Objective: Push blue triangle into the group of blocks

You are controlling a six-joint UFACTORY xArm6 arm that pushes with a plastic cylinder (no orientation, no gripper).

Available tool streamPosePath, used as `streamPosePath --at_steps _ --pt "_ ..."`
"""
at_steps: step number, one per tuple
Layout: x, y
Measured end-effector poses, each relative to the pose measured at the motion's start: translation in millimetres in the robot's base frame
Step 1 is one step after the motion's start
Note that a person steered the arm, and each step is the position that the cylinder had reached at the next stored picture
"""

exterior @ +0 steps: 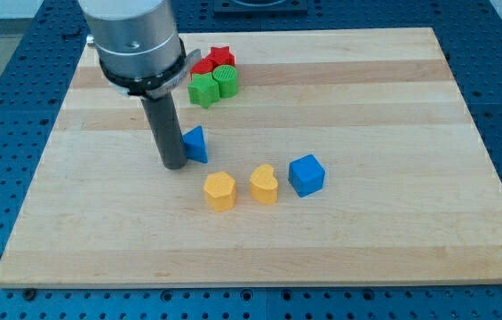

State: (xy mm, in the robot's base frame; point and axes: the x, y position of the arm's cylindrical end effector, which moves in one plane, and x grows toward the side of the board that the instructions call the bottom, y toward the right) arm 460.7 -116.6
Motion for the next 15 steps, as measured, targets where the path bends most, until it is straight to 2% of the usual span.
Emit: streamPosePath --at_steps 1,3,4,7,8,9,10,11,14,15 --pt "-10.6 6.1" --pt "20.1 -2.4" --pt "7.1 16.1" --pt "-79.1 21.7" --pt "-70.4 -0.6" --pt "-27.9 -24.2" --pt "-2.6 -5.0" --pt "-5.0 21.1" --pt "-67.5 31.7" --pt "-74.2 31.7"
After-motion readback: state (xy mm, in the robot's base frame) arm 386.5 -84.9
